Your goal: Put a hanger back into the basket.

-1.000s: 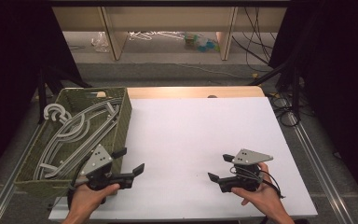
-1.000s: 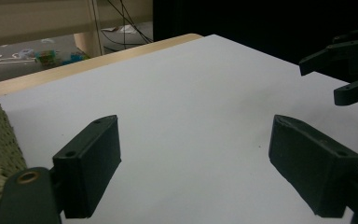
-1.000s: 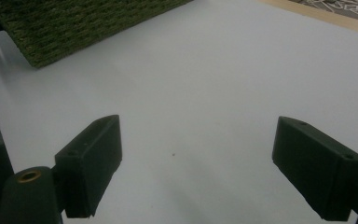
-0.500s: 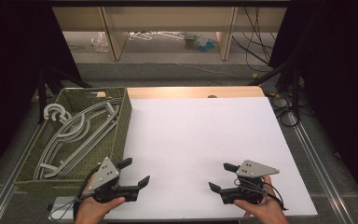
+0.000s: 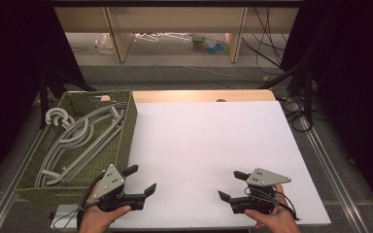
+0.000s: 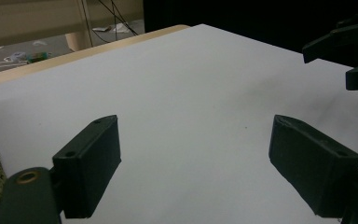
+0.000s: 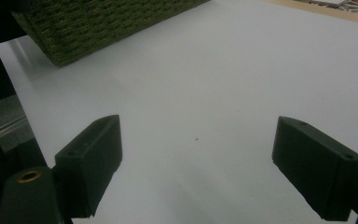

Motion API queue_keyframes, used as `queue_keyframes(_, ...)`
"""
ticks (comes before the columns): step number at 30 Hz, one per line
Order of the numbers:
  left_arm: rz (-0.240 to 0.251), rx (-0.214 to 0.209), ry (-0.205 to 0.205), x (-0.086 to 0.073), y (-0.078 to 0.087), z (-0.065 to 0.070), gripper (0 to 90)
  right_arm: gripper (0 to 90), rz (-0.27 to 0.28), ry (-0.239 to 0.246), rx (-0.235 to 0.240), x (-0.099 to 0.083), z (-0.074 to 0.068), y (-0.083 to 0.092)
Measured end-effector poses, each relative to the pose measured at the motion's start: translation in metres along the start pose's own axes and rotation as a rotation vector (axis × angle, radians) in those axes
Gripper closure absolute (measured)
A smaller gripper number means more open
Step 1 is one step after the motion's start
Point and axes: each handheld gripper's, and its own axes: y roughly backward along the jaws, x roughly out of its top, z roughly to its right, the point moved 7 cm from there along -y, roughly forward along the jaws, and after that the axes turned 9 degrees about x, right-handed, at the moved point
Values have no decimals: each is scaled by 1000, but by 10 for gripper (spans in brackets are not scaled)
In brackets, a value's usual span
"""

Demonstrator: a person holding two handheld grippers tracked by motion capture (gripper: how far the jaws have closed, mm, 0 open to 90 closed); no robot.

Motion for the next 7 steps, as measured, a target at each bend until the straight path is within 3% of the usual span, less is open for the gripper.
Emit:
queue_keyframes(1, -10, 5, 15, -1, 0, 1, 164, 169, 0, 0, 1, 0, 0, 0)
queue_keyframes(7, -27, -9, 11, -3, -1, 2, 164, 168, -1, 2, 2, 0, 1, -1)
